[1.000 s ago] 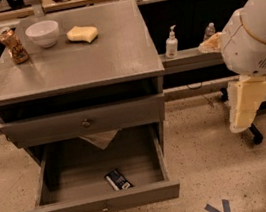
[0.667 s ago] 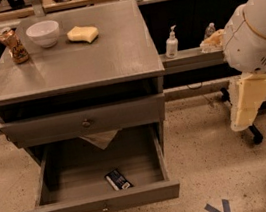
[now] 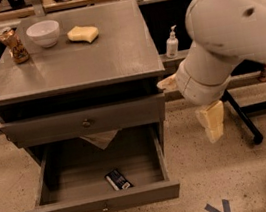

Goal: Pick rxbar blueberry from middle drawer and place on counter

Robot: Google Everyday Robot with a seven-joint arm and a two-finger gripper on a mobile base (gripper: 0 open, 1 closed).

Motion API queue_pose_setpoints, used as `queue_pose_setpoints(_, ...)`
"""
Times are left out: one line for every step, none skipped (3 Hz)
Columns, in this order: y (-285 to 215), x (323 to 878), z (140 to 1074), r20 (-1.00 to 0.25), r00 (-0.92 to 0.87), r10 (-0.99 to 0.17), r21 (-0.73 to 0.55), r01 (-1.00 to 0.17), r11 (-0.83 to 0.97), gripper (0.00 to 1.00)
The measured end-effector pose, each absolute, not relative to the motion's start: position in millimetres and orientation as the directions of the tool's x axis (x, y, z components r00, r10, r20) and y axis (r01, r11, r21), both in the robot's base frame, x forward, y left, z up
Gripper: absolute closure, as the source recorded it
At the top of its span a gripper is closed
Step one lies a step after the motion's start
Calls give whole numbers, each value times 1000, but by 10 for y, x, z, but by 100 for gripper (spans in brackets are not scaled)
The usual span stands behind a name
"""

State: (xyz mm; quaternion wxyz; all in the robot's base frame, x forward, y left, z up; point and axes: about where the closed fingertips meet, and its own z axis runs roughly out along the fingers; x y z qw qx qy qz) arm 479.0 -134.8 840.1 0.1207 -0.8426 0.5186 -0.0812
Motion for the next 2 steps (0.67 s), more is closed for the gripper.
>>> queue_pose_setpoints(-838, 4676, 7525, 76, 644, -761, -216, -735, -643, 0)
queue_pose_setpoints(-797, 4526, 7199, 84, 682, -726, -162, -710, -686, 0)
